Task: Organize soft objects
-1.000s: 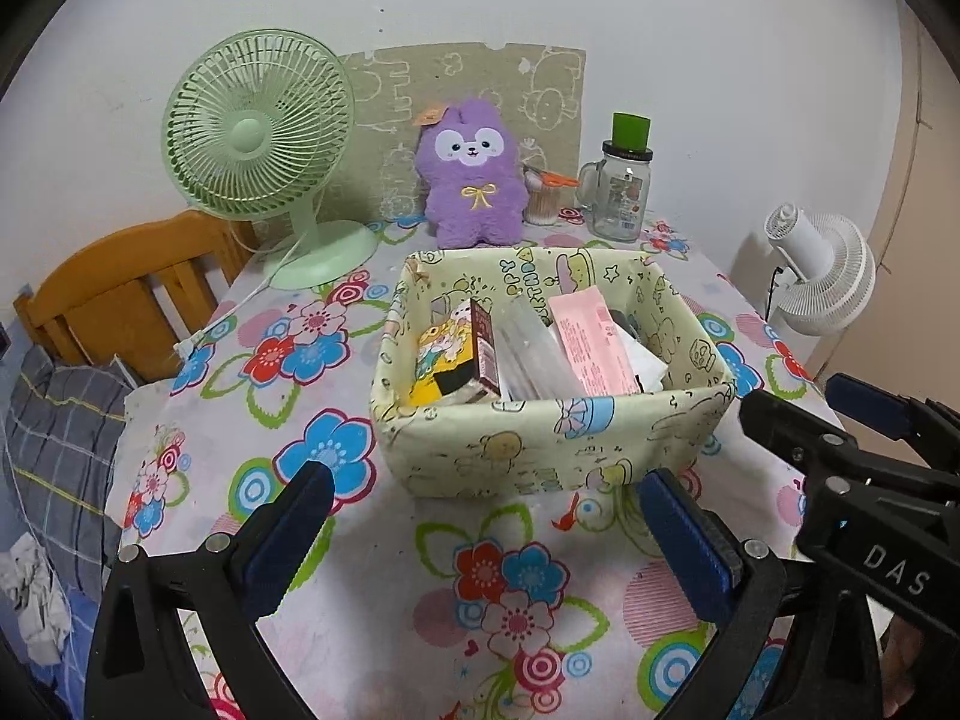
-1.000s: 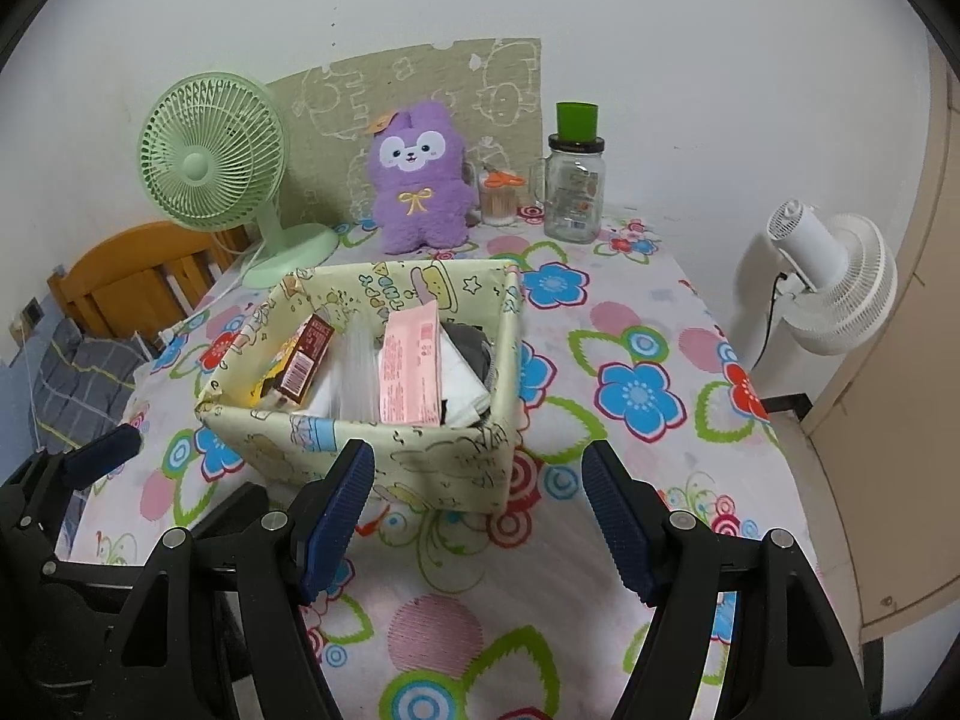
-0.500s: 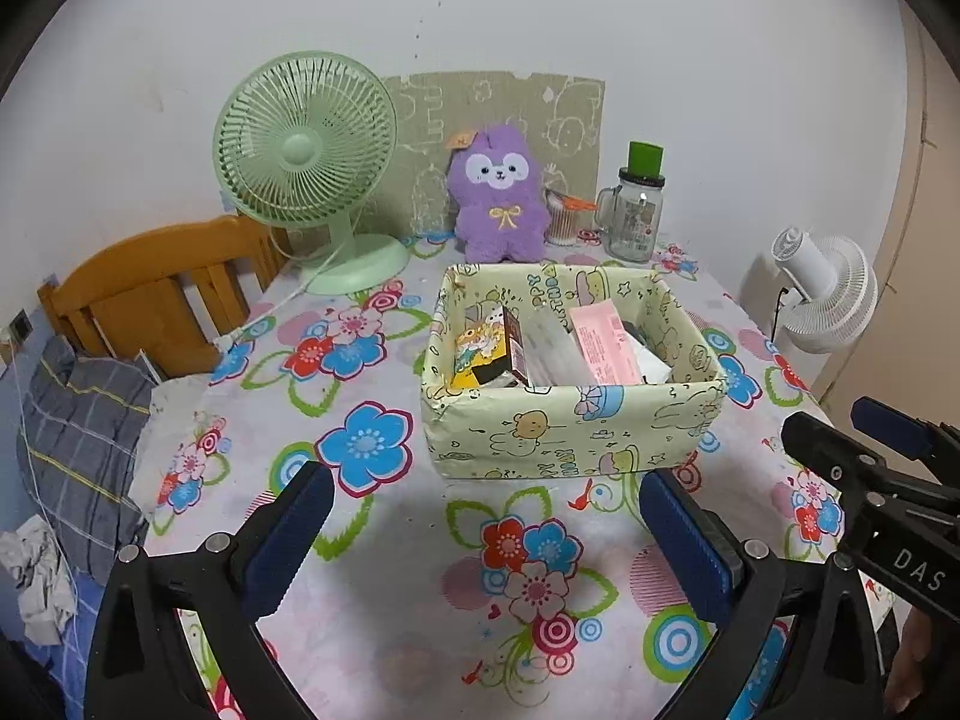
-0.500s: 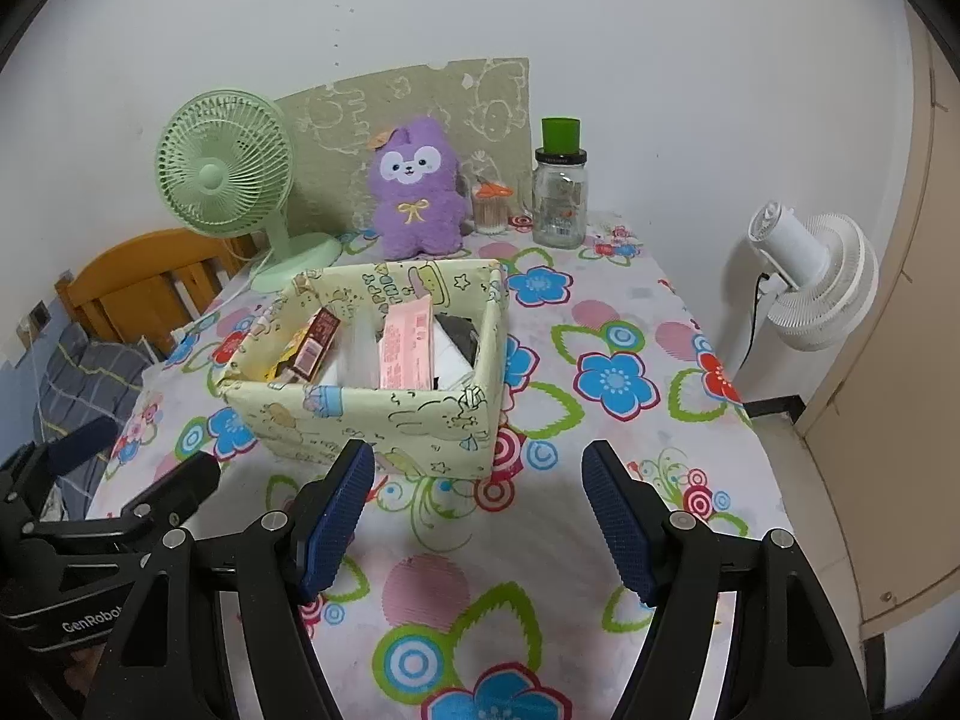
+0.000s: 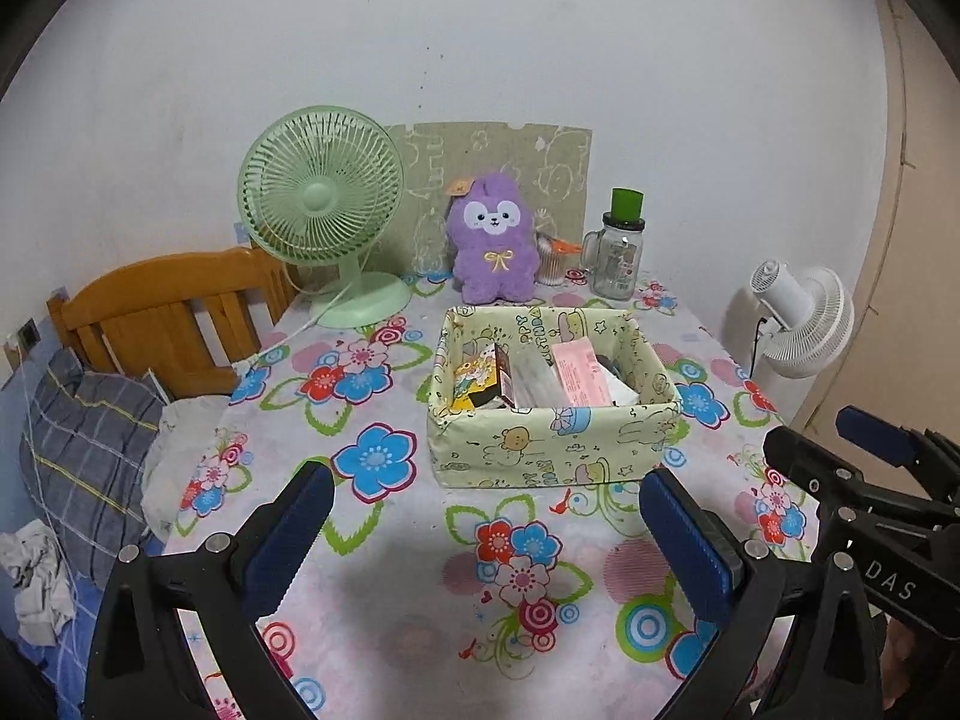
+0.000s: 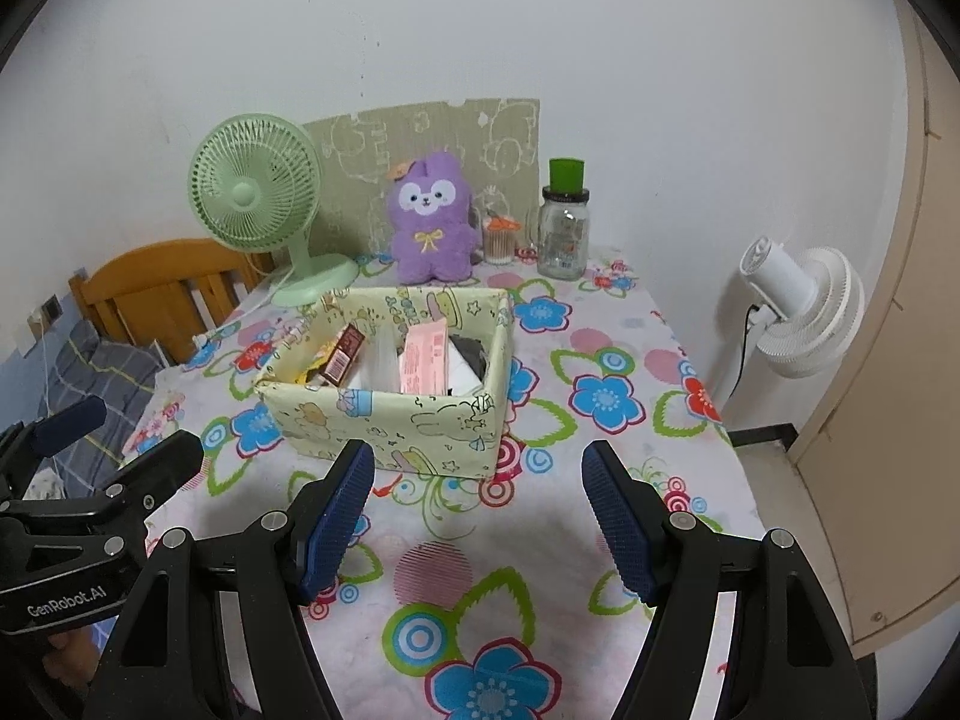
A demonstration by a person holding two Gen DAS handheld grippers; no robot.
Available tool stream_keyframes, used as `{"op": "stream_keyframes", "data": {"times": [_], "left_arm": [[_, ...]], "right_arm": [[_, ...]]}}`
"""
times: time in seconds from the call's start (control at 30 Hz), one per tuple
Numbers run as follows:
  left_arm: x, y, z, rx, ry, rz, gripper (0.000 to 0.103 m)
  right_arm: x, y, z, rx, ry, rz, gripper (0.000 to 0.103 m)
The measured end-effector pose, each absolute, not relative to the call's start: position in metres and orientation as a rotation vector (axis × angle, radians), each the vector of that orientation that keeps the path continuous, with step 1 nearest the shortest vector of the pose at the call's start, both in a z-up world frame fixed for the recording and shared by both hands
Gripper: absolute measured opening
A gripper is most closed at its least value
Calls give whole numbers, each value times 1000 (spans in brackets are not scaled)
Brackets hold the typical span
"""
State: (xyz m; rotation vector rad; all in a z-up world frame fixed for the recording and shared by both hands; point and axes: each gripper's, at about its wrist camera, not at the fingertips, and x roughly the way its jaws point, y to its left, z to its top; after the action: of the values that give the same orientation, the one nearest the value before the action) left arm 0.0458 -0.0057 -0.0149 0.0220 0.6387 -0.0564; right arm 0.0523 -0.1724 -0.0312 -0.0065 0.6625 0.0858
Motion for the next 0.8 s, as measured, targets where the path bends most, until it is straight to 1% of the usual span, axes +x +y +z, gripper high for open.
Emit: {"op": "stream_keyframes", "data": {"times": [0.13,0.33,0.8], "left_arm": [[33,-5,-8,22,602,-64,103],[23,-3,-3,25,571,-53,103],[18,-7,-1,27,562,-70,103]], "right_arm": [[39,-172,-26,-7,645,86,80],[23,-171,-20,4,617,87,81],[14,-172,-13,25,588,81,84]]}}
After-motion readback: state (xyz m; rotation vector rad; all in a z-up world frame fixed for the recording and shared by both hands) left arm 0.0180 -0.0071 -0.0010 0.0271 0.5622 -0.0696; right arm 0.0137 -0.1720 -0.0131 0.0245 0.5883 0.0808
